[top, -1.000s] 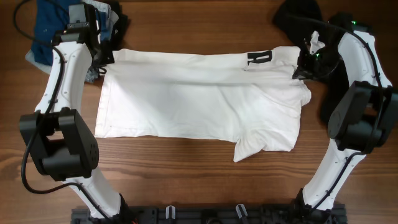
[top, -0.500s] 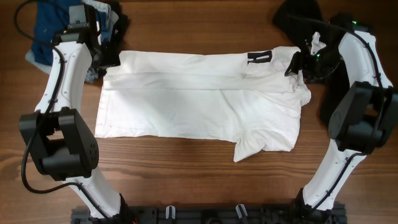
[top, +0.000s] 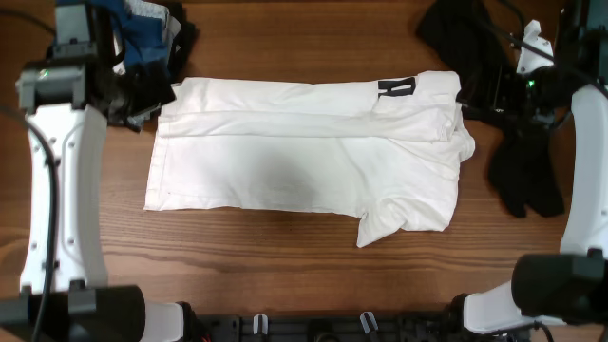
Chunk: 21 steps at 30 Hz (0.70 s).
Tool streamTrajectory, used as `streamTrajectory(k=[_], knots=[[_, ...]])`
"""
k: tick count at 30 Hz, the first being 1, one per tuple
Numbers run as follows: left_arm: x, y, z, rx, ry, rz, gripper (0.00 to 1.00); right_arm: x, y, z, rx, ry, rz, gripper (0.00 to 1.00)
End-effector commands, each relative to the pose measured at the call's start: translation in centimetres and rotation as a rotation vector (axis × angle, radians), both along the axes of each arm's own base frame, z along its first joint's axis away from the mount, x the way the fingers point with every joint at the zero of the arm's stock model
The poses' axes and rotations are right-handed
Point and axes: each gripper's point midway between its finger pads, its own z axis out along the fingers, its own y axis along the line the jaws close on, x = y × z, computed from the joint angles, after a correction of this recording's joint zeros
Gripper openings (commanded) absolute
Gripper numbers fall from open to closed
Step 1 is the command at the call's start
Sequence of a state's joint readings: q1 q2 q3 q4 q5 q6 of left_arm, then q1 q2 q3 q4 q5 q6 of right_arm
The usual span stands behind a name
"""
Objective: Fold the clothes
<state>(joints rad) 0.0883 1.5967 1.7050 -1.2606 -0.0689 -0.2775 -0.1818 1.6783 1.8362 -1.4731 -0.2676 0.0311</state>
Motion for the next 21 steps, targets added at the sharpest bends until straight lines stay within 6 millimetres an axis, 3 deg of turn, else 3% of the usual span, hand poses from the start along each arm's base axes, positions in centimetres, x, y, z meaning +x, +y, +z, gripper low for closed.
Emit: streamTrajectory(k=[1,7,12,17,21], knots=[[-2.1,-0.3,-3.7,-0.077,0.137,0.122,1.00,-0.8,1.8,0.3,0.001,0.017,-0.008,0.99],[-5.3,-0.3,-10.5,-0.128,0.284,0.297,1.00,-2.7,3.4,-1.7,-0.058,0.045,-0.073,1.00],[-6.3,-0.4,-15.4,-0.150,0.305,0.363,0.96,-3.7,5.0,-5.9,-0.032,0.106,-0.092,1.00],[-6.4,-0.4,-18.4,-0.153,0.275,0.368,0.92,-4.4,7.0,-9.5,0.007,0.149,-0.056,1.00],[-7.1,-0.5,-20.1,-0.172,0.271,0.441,0.86,-4.6,7.9,-11.0,0.011,0.159,-0.053,1.00]])
